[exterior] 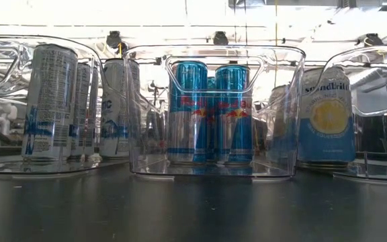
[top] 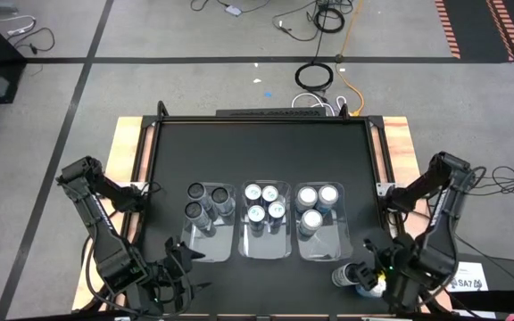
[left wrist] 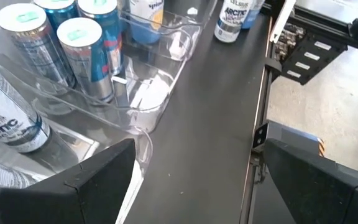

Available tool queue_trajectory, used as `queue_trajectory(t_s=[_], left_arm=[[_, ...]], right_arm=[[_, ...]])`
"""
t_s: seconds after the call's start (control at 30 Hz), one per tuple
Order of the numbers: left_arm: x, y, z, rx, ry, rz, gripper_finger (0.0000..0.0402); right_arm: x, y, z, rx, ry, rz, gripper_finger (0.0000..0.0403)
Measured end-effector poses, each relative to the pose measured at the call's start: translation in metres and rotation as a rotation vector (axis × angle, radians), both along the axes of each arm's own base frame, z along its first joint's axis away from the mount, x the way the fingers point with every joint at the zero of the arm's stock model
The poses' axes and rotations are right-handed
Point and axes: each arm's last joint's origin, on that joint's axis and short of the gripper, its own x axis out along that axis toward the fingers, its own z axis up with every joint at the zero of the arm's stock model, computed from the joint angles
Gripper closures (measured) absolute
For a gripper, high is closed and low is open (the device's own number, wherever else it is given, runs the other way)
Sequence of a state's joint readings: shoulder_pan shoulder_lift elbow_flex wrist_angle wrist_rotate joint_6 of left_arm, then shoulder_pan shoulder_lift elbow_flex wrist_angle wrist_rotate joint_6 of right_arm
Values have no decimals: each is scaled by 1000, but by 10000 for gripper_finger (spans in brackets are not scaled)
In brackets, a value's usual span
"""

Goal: Sort soda cans
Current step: Move the white soda can to the left of the table

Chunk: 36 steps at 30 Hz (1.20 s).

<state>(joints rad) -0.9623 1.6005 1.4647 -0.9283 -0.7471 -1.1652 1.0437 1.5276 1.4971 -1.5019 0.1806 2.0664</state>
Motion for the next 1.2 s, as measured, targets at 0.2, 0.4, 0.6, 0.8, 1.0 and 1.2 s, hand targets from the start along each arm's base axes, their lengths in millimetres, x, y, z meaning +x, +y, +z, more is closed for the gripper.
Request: queue_trajectory(t_s=[0.2,0.4,0.6,0.8,1.0,1.2], left_arm=[[0,0,0,10,-15,11,37],[3,2,0,6,-17,23,37],[5,4,0,6,-17,32,37],[6,5,0,7,-17,35,37],[7,6,0,9,-16,37,37],[7,5,1,0,-19,40,37]], right_arm=[[0,11,1,57,-110,2,16],[3,15,-1,33,-172,2,16],[10,29,-18,-12,-134,33,16],[17,42,-35,-36,-104,68,16],[20,48,-45,-60,-90,70,16],[25,54,-58,-102,-64,90,17]])
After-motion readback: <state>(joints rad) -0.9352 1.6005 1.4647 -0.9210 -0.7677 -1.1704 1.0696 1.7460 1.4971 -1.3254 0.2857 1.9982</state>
